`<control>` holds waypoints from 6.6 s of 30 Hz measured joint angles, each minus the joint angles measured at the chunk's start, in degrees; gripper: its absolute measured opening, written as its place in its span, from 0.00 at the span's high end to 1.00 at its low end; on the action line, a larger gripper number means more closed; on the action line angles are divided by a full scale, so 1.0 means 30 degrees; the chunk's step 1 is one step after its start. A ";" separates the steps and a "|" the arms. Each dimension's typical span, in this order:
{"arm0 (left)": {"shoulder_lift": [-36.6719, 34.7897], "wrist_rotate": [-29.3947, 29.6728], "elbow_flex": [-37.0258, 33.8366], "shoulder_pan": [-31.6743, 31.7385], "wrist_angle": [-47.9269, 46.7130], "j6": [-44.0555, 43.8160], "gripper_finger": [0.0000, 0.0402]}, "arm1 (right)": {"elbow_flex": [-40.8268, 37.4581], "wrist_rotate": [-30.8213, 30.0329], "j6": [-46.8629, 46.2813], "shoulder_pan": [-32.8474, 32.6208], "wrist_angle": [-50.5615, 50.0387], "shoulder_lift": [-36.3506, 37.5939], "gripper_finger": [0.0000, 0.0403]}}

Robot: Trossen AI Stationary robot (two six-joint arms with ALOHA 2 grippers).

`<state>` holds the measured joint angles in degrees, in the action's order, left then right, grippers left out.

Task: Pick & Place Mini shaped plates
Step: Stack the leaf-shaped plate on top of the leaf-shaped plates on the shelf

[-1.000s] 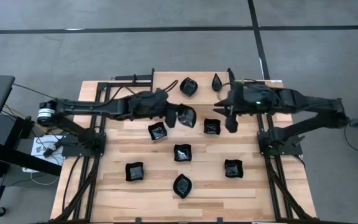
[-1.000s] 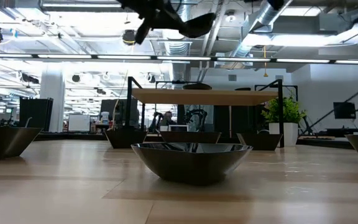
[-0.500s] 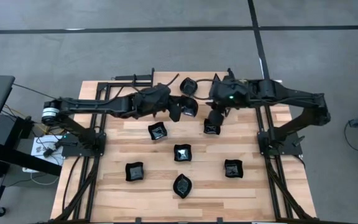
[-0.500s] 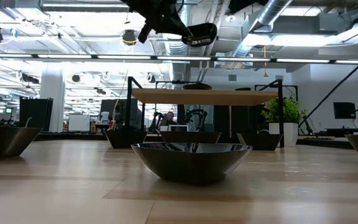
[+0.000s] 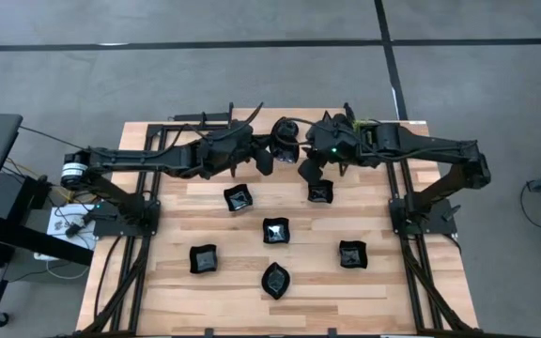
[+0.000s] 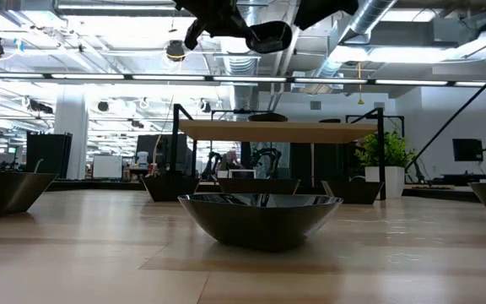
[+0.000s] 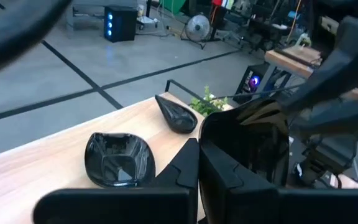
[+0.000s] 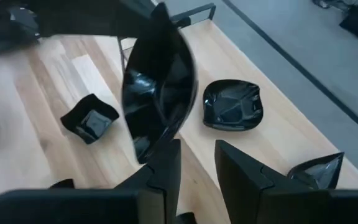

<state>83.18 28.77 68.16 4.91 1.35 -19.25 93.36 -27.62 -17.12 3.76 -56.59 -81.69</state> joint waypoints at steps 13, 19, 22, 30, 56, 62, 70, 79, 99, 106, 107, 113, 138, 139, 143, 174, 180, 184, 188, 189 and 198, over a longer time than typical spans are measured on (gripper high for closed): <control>0.0000 0.1720 0.0000 0.0007 0.1215 0.0410 0.99 | 0.0000 -0.0826 -0.0178 0.0160 0.1045 0.0066 0.77; 0.0000 0.1875 0.0000 0.0012 0.1230 0.0474 0.99 | 0.0000 -0.1250 -0.0265 0.0196 0.1045 0.0066 0.75; 0.0000 0.1872 0.0000 0.0079 0.1275 0.0481 0.99 | 0.0000 -0.1184 -0.0271 0.0328 0.1038 0.0066 0.70; 0.0000 0.1858 0.0000 0.0124 0.1404 0.0481 0.99 | 0.0000 -0.1873 -0.0132 0.0417 0.1164 -0.0075 0.50; 0.0000 0.1851 -0.0015 0.0495 0.1856 0.0481 0.99 | 0.0000 -0.4277 0.1840 0.0557 0.2630 -0.0961 0.72; 0.0000 0.1851 -0.0015 0.0495 0.1890 0.0474 0.99 | 0.0000 -0.4248 0.1825 0.0543 0.2619 -0.0983 0.71; 0.0000 0.1843 -0.0022 0.0488 0.2013 0.0408 0.99 | 0.0000 -0.3956 0.1718 0.0557 0.3057 -0.0976 0.71; 0.0000 0.1836 -0.0022 0.0346 0.2100 0.0408 0.99 | 0.0000 -0.3424 0.1228 0.1046 0.3034 -0.0976 0.73; 0.0007 0.1770 -0.0022 0.0328 0.2227 0.0408 0.97 | 0.0000 -0.3232 0.1728 0.1140 0.3070 -0.0976 0.98; 0.0007 0.1801 -0.0022 0.0321 0.2315 0.0855 0.90 | 0.0000 -0.3346 0.1720 0.1018 0.2968 -0.0976 1.00; 0.0007 0.1814 -0.0022 0.0321 0.2316 0.0867 0.88 | 0.0000 -0.3366 0.1699 0.1042 0.2971 -0.0976 1.00; -0.0316 0.1841 -0.0029 0.0321 0.2322 0.0984 0.72 | 0.0000 -0.3378 0.1685 0.1080 0.3005 -0.0976 1.00; -0.9810 0.5075 -0.6056 0.0874 0.2227 0.4840 0.59 | 0.0013 0.0276 -1.8931 0.3692 0.3253 -0.2657 1.00; -1.0151 0.5029 -0.6244 0.0882 0.2203 0.4838 0.59 | 0.0026 0.0325 -1.9624 0.3698 0.3250 -0.2867 1.00; -1.1261 0.4708 -0.6796 0.0882 0.2156 0.4844 0.60 | -0.0007 0.1078 -2.1469 0.3907 0.2604 -0.3951 1.00; -1.3375 0.0606 -0.8515 0.1762 0.1956 0.8308 0.60 | 0.0022 0.5320 -2.3005 0.7028 0.1782 -0.5005 1.00; -1.6001 -0.5890 -1.0735 0.3479 0.2008 0.8275 0.60 | 0.0005 0.5650 -2.2620 0.7338 0.1623 -0.5026 1.00; -1.7031 -0.9730 -1.1776 0.4680 0.2060 0.8248 0.60 | 0.0007 0.5906 -2.2209 0.7612 0.1772 -0.5026 1.00; -1.7209 -1.2741 -1.2663 0.5630 0.2041 0.7062 0.60 | 0.0000 0.6188 -2.1780 0.7735 0.1815 -0.5026 1.00; -1.7196 -1.3059 -1.2869 0.5812 0.2015 0.6879 0.60 | 0.0002 0.6205 -2.1746 0.7783 0.1711 -0.5026 1.00; -1.7194 -1.3413 -1.3617 0.6193 0.2068 0.6747 0.60 | -0.0023 0.6783 -2.1678 0.7807 0.1430 -0.5437 1.00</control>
<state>31.59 -11.46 27.31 23.49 7.55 0.99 93.29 -7.27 -82.15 27.18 -52.30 -98.00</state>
